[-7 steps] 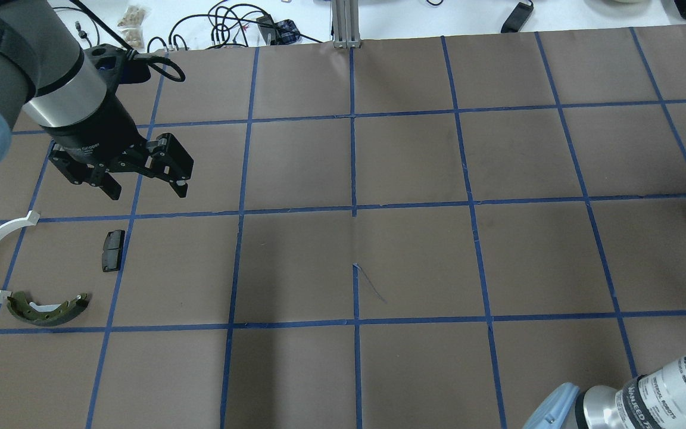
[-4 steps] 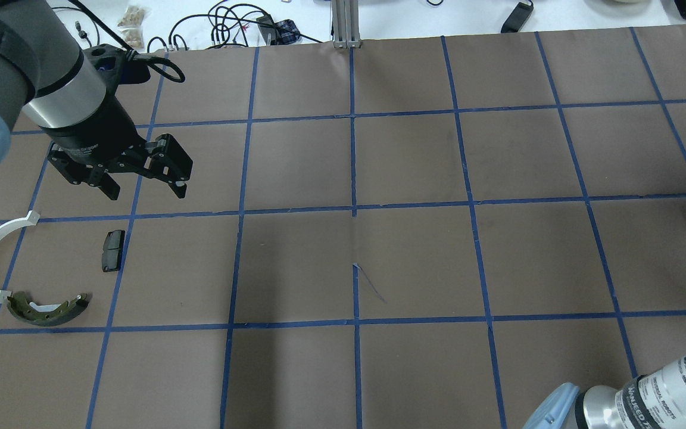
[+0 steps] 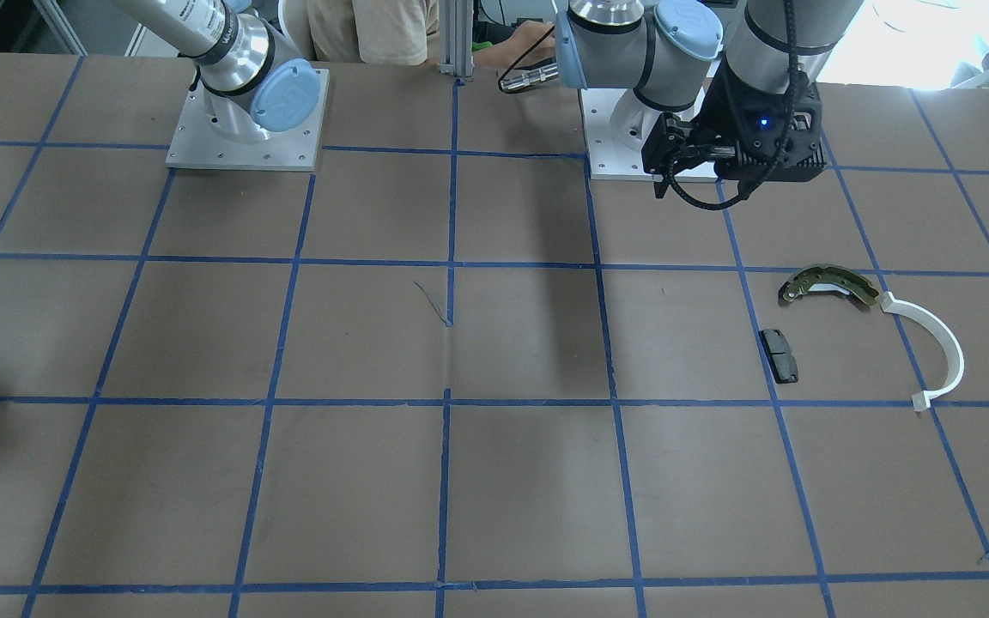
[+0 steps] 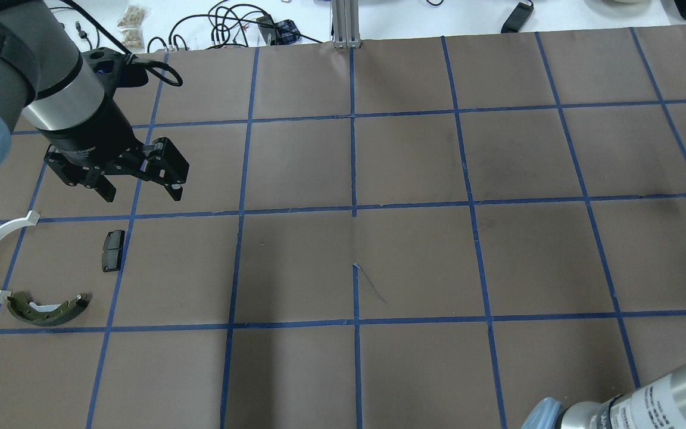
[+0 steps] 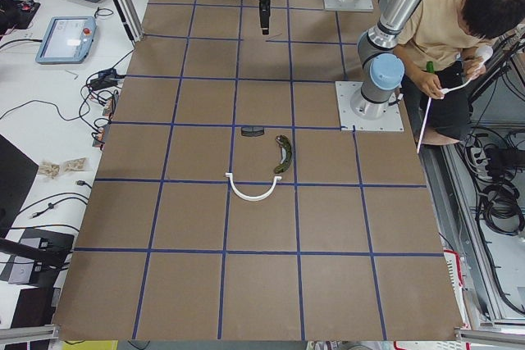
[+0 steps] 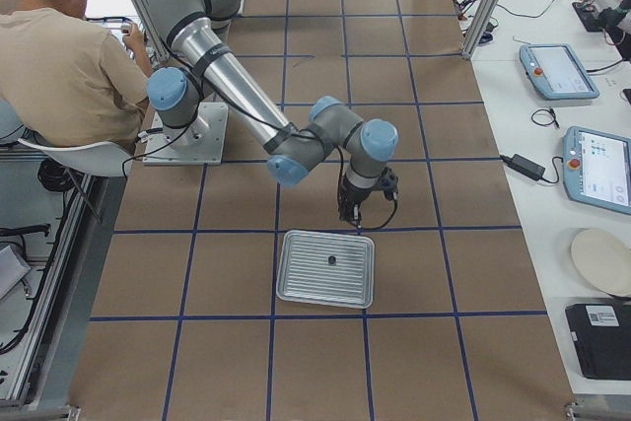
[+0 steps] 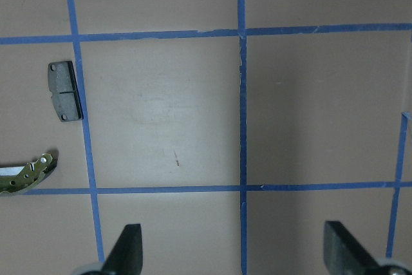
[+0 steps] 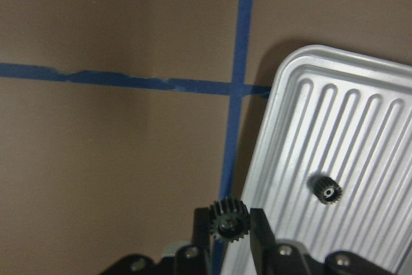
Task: Place bearing gear from tray to pile
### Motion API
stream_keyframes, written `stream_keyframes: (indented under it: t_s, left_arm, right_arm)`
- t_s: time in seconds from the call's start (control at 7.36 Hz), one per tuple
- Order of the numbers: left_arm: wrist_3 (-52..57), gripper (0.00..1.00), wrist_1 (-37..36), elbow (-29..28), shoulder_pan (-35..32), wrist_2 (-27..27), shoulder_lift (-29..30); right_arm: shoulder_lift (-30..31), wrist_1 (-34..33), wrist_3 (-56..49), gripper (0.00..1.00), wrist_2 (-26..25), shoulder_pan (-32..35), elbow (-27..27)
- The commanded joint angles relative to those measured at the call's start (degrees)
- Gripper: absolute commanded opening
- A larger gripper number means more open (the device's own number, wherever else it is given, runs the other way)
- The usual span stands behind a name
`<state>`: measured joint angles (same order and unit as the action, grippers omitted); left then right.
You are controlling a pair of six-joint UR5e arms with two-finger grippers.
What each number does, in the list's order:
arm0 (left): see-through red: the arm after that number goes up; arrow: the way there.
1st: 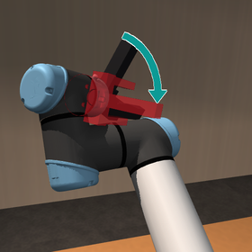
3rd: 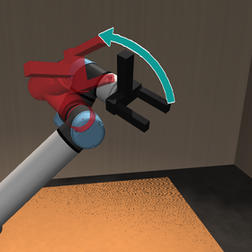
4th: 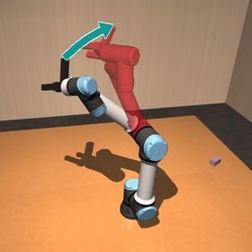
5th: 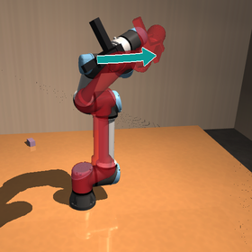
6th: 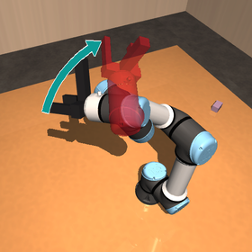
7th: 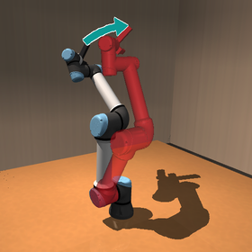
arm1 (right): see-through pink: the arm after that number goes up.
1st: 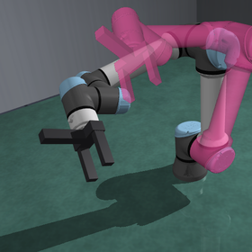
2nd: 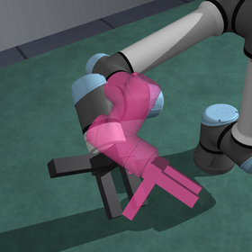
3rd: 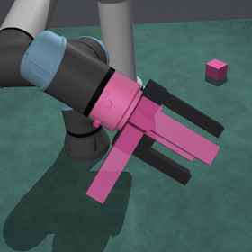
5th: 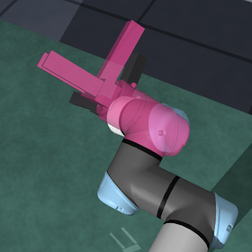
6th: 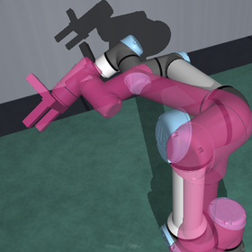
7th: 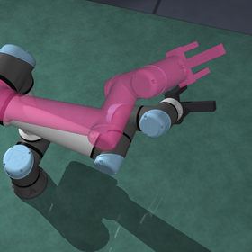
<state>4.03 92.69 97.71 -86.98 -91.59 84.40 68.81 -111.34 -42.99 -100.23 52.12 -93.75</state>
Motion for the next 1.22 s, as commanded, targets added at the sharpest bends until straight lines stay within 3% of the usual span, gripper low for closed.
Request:
stream_keyframes:
  t_s: [0.0,0.27,0.54,0.68,0.82,0.95,1.09]
  left_arm:
    - [-0.1,1.00,-1.1,1.2,0.1,0.0,0.3]
    - [0.3,1.00,-1.5,1.7,0.1,0.0,0.2]
    - [1.2,1.00,-3.2,2.9,0.1,-0.2,0.2]
    - [1.8,1.00,-3.6,3.0,0.1,-0.2,0.2]
    - [1.8,1.00,-3.7,3.0,0.1,-0.5,0.0]
    - [1.9,1.00,-3.7,3.0,0.1,-0.6,0.1]
    - [3.6,1.00,-3.7,3.1,0.2,-0.7,0.2]
  right_arm:
    - [6.7,8.0,14.3,0.03,0.0,13.7,0.0]
    - [7.5,13.1,29.3,0.02,4.4,24.4,-0.5]
    - [7.9,13.4,46.9,0.03,5.6,37.9,-1.7]
    - [7.8,13.4,57.6,0.03,9.0,45.0,-1.9]
    - [6.8,12.1,66.6,0.03,12.3,51.6,-3.2]
    - [4.6,6.7,71.0,0.03,15.4,55.2,-4.7]
    - [3.0,4.8,76.4,0.04,15.7,57.4,-5.5]
